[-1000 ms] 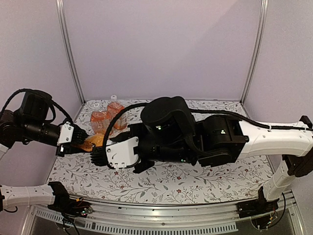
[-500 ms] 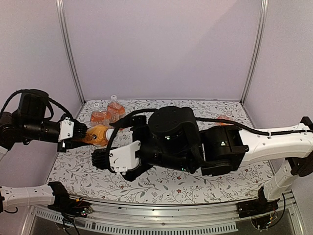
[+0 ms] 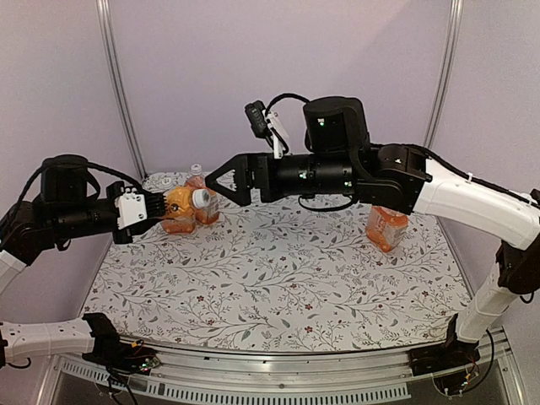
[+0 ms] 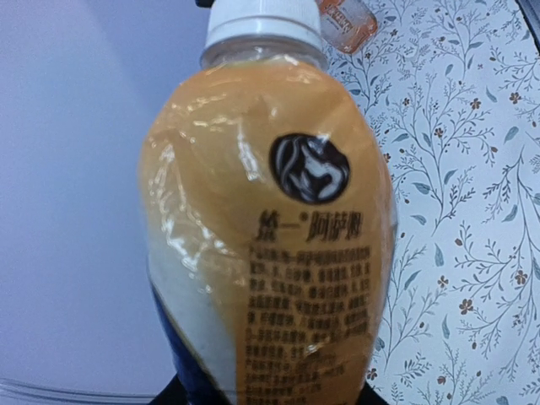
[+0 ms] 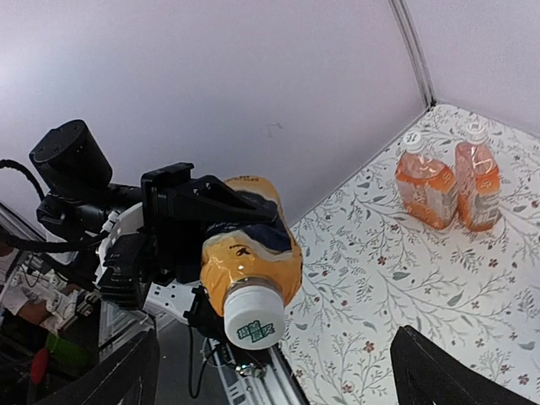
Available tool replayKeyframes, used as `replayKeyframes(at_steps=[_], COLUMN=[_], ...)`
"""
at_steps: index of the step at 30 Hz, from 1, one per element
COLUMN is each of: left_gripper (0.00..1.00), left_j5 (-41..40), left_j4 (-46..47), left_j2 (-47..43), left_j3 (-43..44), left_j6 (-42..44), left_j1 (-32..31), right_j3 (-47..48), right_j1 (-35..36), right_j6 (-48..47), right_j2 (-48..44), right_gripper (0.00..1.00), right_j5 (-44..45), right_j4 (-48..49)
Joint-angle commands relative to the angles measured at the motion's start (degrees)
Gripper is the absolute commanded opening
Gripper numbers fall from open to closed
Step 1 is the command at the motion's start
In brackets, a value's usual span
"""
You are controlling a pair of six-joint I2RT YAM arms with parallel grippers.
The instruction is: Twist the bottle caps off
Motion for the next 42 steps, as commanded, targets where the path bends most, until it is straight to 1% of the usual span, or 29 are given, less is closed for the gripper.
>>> replayKeyframes(at_steps=[1,4,5,9,11,16,19,23,27,29,31,32,34,36,37,39,41,42], left_gripper=[0.36,0.36,0.36,0.36,0.36,0.36,0.36,0.36,0.36,0.36,0.36,0.36,0.36,0.36,0.36,0.36,0.36,0.36], left_j5=[-1.8,-1.8,-1.8,-1.8,-1.8,-1.8,-1.8,-1.8,-1.8,-1.8,-1.8,-1.8,-1.8,-1.2,-0.3,2.2,4.9,6.2], left_j4=[3.2,3.2,3.2,3.2,3.0,2.9,3.0,2.9,2.7,2.8,2.7,2.7,2.5,1.7,0.9,-1.5,-4.3,-5.3], left_j2=[-0.3,-0.3,-0.3,-0.5,-0.5,-0.7,-0.7,-0.7,-0.6,-0.6,-0.6,-0.6,-0.6,-0.5,-0.5,-0.5,-1.1,-1.5], left_j3=[-0.8,-1.0,-1.1,-1.1,-1.1,-1.2,-1.3,-1.2,-1.1,-1.0,-1.0,-0.9,-0.8,-0.2,0.2,1.0,1.2,1.1], left_j6=[1.2,1.5,1.6,1.7,1.7,1.7,1.8,2.0,2.3,2.4,2.5,2.4,2.0,1.0,0.5,0.2,1.1,2.0], left_j1=[-0.5,-0.5,-0.5,-0.6,-0.6,-0.7,-0.7,-0.8,-0.8,-0.8,-0.8,-0.8,-0.9,-0.9,-0.9,-0.9,-0.9,-1.0], right_j3=[3.2,5.5,6.0,6.2,6.0,5.1,5.2,5.3,5.4,5.5,5.6,5.6,5.7,5.6,5.6,5.7,5.4,4.8], right_j1=[0.9,0.8,0.7,0.5,0.3,-0.6,-0.9,-1.0,-1.1,-1.2,-1.1,-1.1,-1.1,-0.7,0.0,2.2,6.1,8.3], right_j6=[20.1,21.4,21.6,22.2,22.2,22.0,21.7,21.6,21.3,21.0,20.4,20.0,18.5,14.7,11.3,0.4,-12.6,-22.9], right_j2=[5.3,7.4,8.0,9.0,8.9,7.8,7.5,7.9,7.9,8.0,8.1,8.2,8.4,8.4,8.2,6.8,5.2,4.2], right_gripper=[0.93,0.85,0.77,0.58,0.56,0.57,0.53,0.41,0.18,0.12,0.03,0.0,0.0,0.0,0.0,0.0,0.0,0.0], right_j5=[-11.6,-12.1,-12.4,-12.1,-11.4,-9.6,-9.3,-9.5,-9.5,-9.8,-10.5,-11.0,-13.0,-15.5,-16.0,-13.8,-8.4,-5.3], right_j4=[-0.6,-0.2,0.1,1.2,1.3,1.3,1.3,1.4,1.6,1.6,1.5,1.5,1.6,0.9,-0.1,-4.4,-9.3,-10.9])
